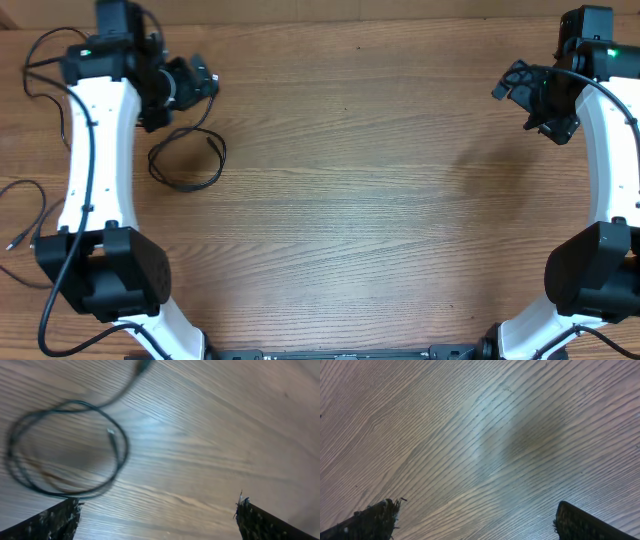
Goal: Untangle cables
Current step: 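Lift the left gripper up and away from the placed cable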
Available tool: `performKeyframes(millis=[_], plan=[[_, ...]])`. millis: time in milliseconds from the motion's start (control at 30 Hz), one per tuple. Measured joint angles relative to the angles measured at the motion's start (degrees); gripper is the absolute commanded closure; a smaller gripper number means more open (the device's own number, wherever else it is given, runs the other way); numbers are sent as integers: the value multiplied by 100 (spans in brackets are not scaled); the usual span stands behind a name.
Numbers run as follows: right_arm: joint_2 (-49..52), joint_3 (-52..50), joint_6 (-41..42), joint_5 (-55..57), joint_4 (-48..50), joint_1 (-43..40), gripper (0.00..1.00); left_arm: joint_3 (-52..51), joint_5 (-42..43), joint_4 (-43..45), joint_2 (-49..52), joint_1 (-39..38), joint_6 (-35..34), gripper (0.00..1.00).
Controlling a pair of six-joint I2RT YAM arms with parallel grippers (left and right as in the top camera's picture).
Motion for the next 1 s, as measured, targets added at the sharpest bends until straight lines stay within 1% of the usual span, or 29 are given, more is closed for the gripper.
performKeyframes(millis=[233,433,767,1000], plan=[[0,0,-2,-2,0,2,0,0,85,-46,0,-529,96,0],[0,0,2,-2,2,2,0,0,101,-280,0,-573,131,0],[0,0,0,-2,-2,2,0,0,101,-485,-72,-686,417,0],[0,0,0,0,2,0,0,0,31,-490,-815,-817,525,0]])
